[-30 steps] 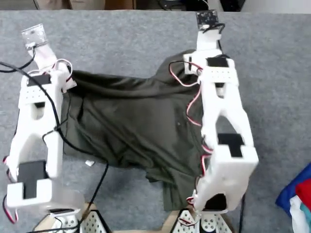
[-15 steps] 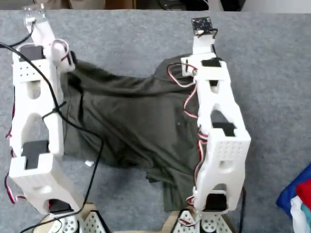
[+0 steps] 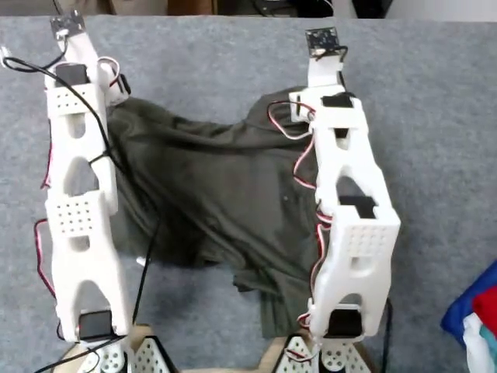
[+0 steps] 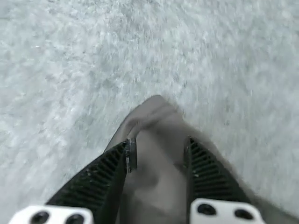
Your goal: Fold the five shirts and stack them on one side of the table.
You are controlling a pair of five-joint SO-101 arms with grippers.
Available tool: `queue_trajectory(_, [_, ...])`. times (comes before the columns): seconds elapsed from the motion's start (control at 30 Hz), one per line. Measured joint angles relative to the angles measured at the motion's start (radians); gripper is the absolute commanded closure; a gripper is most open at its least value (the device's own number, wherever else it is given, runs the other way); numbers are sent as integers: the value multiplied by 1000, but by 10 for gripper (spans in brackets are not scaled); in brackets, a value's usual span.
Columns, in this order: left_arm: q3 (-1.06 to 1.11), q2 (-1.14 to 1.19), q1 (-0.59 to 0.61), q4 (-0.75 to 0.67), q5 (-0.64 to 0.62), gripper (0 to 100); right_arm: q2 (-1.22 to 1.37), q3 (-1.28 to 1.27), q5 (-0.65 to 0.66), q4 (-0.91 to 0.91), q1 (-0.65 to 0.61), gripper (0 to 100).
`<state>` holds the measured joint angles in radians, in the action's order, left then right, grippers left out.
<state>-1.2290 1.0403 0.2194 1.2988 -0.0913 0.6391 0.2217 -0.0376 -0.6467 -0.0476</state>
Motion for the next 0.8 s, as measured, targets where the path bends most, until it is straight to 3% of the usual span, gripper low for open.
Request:
queue_trajectory(0.17, [-206,153,-5,6,-34,822,0,0,0,0,0,994])
queue_trajectory(0.5, [-164,218,-5,-48,-38,822,0,0,0,0,0,994])
queue_trajectory(0.7, [-143,221,-5,-26,-38,971,0,0,0,0,0,994])
queue_trajectory(0.8, [-141,221,-8,-6,-38,980,0,0,0,0,0,994])
